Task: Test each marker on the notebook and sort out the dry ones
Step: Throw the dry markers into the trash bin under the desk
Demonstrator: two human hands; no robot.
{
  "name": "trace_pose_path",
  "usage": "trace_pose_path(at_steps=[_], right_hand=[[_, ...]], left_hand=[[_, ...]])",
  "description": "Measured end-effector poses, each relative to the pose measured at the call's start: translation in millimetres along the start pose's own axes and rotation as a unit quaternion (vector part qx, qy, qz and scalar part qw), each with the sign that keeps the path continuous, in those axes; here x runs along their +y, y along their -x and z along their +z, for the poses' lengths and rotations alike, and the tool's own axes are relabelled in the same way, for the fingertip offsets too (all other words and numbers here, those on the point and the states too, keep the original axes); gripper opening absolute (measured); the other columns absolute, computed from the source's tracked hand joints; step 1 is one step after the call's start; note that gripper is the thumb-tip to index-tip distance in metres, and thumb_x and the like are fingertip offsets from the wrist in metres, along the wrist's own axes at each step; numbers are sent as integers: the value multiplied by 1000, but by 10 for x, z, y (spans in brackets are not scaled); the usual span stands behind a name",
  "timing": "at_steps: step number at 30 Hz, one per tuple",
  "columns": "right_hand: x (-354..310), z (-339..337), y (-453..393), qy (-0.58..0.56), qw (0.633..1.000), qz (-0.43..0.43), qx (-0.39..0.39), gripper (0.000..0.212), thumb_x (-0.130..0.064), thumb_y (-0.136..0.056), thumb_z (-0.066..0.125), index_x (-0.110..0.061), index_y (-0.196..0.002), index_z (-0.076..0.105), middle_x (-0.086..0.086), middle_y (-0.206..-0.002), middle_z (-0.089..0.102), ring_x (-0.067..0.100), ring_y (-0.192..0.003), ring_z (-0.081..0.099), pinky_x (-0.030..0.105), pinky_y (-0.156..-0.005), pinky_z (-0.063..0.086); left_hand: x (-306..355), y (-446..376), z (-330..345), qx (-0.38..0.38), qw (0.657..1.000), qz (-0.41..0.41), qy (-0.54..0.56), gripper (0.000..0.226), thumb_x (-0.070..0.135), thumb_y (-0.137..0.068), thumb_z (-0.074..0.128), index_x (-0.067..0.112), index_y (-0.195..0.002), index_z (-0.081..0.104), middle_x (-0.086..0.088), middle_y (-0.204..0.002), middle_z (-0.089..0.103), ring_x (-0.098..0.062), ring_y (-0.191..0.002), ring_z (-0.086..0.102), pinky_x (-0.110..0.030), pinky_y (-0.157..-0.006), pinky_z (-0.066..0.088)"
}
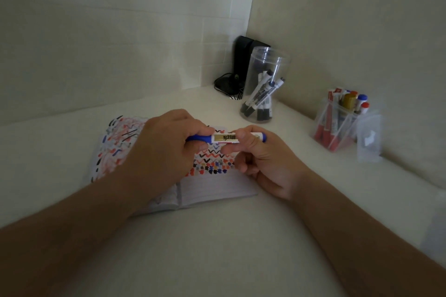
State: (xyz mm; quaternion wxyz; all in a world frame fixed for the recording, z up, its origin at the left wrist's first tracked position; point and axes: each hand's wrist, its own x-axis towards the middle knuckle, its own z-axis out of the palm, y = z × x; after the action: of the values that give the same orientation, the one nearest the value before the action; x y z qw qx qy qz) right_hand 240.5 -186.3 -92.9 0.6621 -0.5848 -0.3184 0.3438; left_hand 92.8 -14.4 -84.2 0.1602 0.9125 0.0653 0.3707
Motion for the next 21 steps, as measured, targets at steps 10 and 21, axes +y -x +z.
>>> trace_pose_path(at_steps=[10,21], right_hand=[[-65,-56,67,-22,997,-11,75,30,-39,-99,64,-12,-88,64,11,-72,65,17,-51,46,24,-48,34],[-1080,-1363,928,-86,931,-78,347,32,-38,-104,60,-9,-92,68,3,-64,53,17,-54,44,28,-52,33]], left_hand=[[255,-209,34,-132,989,-61,14,19,28,-84,82,40,-94,71,25,-79,67,4,-73,63,-7,-65,38],[1850,-1229,924,-144,857,-190,458,11,4,-92,73,14,-95,75,-7,-82,76,-19,-72,68,-26,-65,60]])
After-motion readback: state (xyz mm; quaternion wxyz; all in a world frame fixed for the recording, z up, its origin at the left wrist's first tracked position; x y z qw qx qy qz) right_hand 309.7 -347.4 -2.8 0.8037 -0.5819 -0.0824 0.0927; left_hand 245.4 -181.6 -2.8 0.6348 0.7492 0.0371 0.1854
